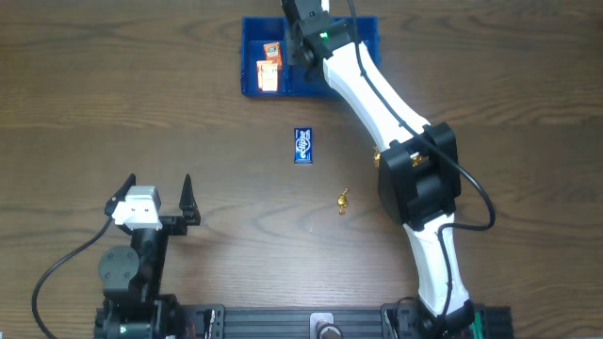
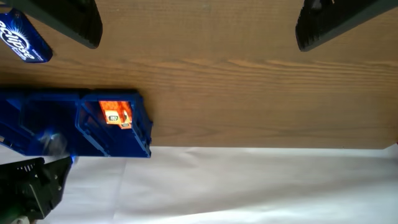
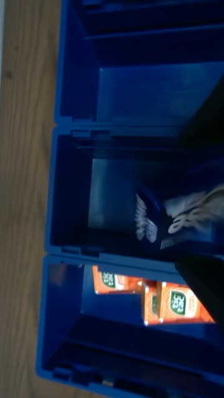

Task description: Sort Candies Into Trays

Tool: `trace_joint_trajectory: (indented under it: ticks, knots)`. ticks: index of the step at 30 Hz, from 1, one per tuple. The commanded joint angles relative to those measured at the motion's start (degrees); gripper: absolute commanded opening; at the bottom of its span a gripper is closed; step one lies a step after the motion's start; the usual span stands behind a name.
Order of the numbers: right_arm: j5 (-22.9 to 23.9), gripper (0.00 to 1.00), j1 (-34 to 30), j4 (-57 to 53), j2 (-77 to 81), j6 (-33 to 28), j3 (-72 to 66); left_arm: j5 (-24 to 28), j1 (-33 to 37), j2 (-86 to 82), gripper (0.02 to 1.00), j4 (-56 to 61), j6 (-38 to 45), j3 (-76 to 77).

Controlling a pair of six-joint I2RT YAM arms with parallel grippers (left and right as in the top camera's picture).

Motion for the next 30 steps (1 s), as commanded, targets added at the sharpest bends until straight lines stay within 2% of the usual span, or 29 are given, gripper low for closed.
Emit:
trace_joint_trajectory:
  ticks: [1,4,11,13,17,21,30]
  knots:
    - [-0.66,0.636,0.42,-1.33,-1.36,-0.76,1.66,1.16,0.22,-0.37,0.998,-0.85,0.57,-1.68]
    - [-0.66,0.636,2.05,-6.23,-5.84,-0.42,1.64,1.16,0.22,-0.37,0.998,-0.85,0.57,-1.68]
    - [-0.70,0.643,8.39,-24.22,-11.39,7.23,0.44,1.16,0.22,-0.37,0.998,-0.85,0.55,-1.68]
    - [-0.72,0.643,9.49,-25.05,-11.39,9.51,-3.43,1.16,0.22,-0.37,0.996,-0.85,0.57,-1.68]
    - [-3.76,0.643,9.73,-18.53,-11.37,10.78,-15.41,1.16,0.22,-0.37,0.998,-0.85,0.57,-1.68]
    - [-7.74,0.645,9.51,-6.95,-11.32,11.02,-28.06,1.16,0.22,-0.37,0.998,-0.85,0.55,-1.68]
    - [-8.22,0.643,9.29,-3.98,-9.09,12.26,-31.39,1.16,0.22,-0.37,0.998,-0.85,0.57,-1.68]
